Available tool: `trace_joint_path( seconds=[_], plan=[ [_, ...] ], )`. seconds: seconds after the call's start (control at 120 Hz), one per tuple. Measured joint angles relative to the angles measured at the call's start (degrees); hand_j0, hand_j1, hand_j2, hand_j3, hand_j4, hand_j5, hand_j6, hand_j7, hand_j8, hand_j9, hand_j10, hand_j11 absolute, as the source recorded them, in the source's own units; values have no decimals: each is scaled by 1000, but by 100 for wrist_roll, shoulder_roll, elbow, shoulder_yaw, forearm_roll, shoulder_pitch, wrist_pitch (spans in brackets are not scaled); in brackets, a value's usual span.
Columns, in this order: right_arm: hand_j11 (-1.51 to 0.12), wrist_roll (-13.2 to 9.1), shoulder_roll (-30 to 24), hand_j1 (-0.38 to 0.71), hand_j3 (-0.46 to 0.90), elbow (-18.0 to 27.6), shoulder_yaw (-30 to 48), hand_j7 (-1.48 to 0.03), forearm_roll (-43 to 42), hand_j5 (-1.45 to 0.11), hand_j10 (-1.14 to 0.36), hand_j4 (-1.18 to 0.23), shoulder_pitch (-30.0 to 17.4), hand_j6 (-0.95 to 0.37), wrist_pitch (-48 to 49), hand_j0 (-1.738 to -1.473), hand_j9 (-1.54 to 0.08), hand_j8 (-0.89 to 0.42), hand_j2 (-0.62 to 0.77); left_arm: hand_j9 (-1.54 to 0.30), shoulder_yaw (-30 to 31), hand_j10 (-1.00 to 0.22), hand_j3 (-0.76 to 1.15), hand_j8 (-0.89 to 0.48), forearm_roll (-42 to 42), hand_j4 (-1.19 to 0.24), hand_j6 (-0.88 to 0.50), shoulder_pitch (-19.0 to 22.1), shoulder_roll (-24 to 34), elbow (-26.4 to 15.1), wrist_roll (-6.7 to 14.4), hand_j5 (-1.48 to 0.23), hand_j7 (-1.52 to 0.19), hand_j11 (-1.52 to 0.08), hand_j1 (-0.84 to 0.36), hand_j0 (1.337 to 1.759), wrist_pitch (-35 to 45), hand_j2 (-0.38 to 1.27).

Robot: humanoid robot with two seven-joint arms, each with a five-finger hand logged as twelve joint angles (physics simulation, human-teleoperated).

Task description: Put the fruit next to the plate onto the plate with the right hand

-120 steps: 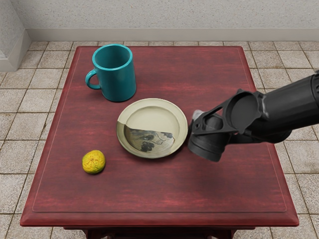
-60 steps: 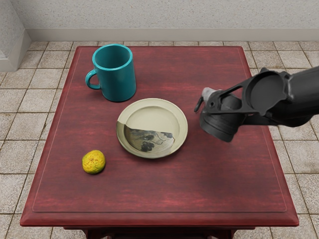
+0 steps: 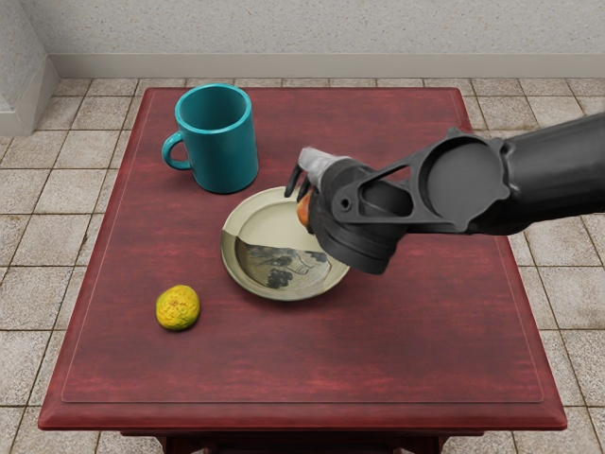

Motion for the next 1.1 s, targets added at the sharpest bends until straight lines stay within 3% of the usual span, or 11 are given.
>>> trace_joint_path(
  seconds=[0.333, 0.517, 0.6, 0.817, 0.942, 1.1],
  plan=[
    [-791, -2, 174, 272, 0, -242, 77, -775, -372, -800, -553, -578, -652, -582, -5, -1658, -794, -427, 215, -318, 0, -245, 0, -245, 0, -245, -245, 4, 0, 0, 0, -318, -318, -318, 55, 1658, 3, 49],
    [-362, -4, -19, -60, 0, -218, 428, -356, -398, -366, -258, -267, -710, -268, -7, -1658, -363, -205, 83, -318, 0, -245, 0, -245, 0, -245, -245, 1, 0, 0, 0, -318, -318, -318, 55, 1658, 3, 49],
    [-254, -4, -786, -145, 0, -89, 1133, -250, -383, -257, -182, -188, -850, -189, 707, -1658, -255, -147, 53, -318, 0, -245, 0, -245, 0, -245, -245, 0, 0, 0, 1, -318, -318, -318, 55, 1658, 3, 49],
    [-114, -4, -3148, -254, 0, -4, 3059, -113, -89, -115, -84, -86, -1695, -87, 4468, -1658, -115, -72, 15, -318, 0, -245, 0, -245, 0, -245, -245, 1, 0, 0, 1, -318, -318, -318, 55, 1658, 2, 49],
    [-81, -4, -4054, -280, 0, -110, 3444, -80, 477, -82, -61, -62, -1938, -62, 6145, -1658, -82, -54, 5, -318, -1, -245, 0, -245, 0, -245, -245, 0, 0, -2, 1, -318, -318, -318, 55, 1658, 2, 49],
    [-60, -4, -4894, -297, 0, -283, 3569, -60, 880, -60, -46, -46, -2158, -47, 6808, -1658, -60, -43, -1, -318, -21, -245, 0, -245, 7, -245, -245, -26, 0, -47, 0, -318, -318, -318, 55, 1658, -4, 49]
  ],
)
